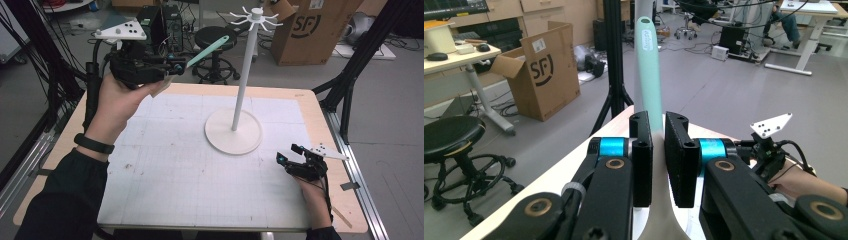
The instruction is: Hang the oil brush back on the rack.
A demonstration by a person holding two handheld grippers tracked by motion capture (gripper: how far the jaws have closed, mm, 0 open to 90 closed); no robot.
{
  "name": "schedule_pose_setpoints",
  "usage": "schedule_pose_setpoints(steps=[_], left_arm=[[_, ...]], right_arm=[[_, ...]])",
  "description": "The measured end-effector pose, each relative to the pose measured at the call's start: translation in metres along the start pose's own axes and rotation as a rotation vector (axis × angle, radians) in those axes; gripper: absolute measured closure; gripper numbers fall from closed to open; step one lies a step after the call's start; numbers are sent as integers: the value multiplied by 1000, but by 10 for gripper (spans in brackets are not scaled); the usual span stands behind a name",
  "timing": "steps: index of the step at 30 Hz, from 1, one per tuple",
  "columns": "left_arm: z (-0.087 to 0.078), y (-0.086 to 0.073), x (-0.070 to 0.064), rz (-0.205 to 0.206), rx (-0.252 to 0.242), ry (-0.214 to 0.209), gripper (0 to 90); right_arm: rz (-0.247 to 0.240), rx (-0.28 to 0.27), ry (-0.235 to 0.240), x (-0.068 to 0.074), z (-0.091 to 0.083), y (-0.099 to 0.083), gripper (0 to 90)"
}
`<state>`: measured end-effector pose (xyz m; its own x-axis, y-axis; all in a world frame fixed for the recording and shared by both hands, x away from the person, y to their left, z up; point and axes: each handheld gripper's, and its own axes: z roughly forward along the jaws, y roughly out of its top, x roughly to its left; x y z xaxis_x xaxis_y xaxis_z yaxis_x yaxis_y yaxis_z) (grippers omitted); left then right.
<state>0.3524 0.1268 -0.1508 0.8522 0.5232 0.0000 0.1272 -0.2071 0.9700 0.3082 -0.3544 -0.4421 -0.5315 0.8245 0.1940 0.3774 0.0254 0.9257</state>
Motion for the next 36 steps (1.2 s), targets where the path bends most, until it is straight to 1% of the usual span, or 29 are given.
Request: schedule_pose_setpoints(steps=[10,12,18,21,24,28,31,36], left_arm=[[1,8,2,-17,-39,-10,823],[1,9,2,-19,-43,-4,823],[3,11,5,-30,-57,-7,823],[3,12,6,-27,-57,-6,823],[6,13,8,-32,-61,-10,823],[9,14,10,-37,-62,-4,823],[11,13,12,-41,-59,-11,823],[13,12,13,-44,-60,-15,823]], right_arm=[[2,0,0,0,0,0,188],[1,0,0,0,0,0,188],[0,0,1,0,0,0,188],[-1,0,1,0,0,0,188],[2,3,3,0,0,0,188],[-1,-1,3,0,0,0,188],[-3,-1,3,0,0,0,188],[6,0,2,0,-1,0,188]])
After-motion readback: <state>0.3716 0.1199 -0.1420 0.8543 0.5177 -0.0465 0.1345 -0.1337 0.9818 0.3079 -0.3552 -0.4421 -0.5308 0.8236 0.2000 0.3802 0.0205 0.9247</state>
